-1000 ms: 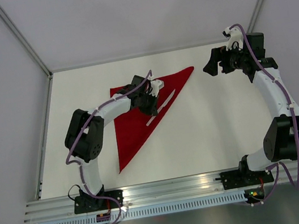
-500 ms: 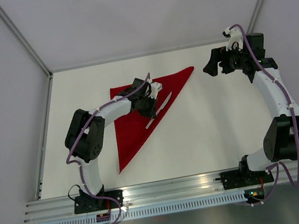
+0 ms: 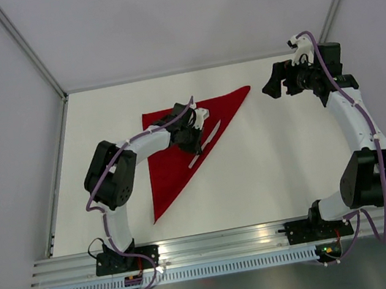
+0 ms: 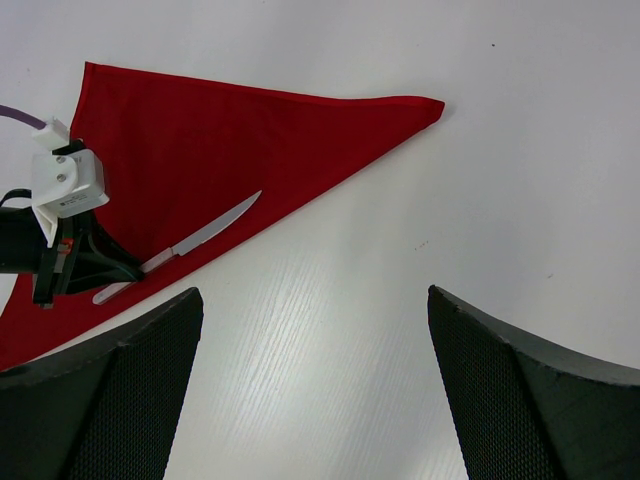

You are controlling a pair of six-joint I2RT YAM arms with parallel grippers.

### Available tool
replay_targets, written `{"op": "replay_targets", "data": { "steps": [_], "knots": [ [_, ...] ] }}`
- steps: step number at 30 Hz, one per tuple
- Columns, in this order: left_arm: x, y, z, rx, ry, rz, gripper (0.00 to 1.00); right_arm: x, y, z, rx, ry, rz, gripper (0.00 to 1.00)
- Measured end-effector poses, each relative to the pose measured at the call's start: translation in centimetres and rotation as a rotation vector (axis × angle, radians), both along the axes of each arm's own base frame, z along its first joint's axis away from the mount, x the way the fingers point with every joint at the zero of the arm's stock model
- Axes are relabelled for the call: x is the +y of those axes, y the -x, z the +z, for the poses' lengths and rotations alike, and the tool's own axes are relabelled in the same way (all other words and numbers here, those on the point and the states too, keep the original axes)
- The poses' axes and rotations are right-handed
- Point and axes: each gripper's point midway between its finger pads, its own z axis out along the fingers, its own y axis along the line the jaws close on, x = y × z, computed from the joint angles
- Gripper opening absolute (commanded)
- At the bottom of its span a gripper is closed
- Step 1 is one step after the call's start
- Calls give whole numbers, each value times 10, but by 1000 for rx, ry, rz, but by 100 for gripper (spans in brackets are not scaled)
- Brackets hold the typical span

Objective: Fold the napkin, place the utensils inside, and roll it up
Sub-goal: Place the utensil onto the napkin

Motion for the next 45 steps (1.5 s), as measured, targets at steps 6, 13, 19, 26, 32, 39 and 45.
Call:
{"op": "replay_targets", "data": {
  "steps": [6, 13, 19, 26, 32, 39, 45],
  "knots": [
    [0, 0, -1, -4, 0, 0, 2, 0, 0, 0, 0, 0, 0, 98],
    [0, 2, -4, 0, -2, -3, 2, 0, 1, -2, 6, 0, 0, 98],
    [-1, 3, -4, -2, 4, -6, 2, 0, 2, -4, 11, -1, 0, 98],
    [-3, 2, -4, -14, 19, -9, 2, 0, 2, -4, 10, -1, 0, 98],
    [-5, 3, -4, -13, 34, -17, 2, 0, 2, -4, 10, -1, 0, 98],
    [-7, 3, -4, -13, 41, -20, 2, 0, 2, -5, 11, -1, 0, 98],
    [-7, 3, -4, -15, 42, -20, 13, 0, 2, -5, 11, -1, 0, 98]
  ]
}}
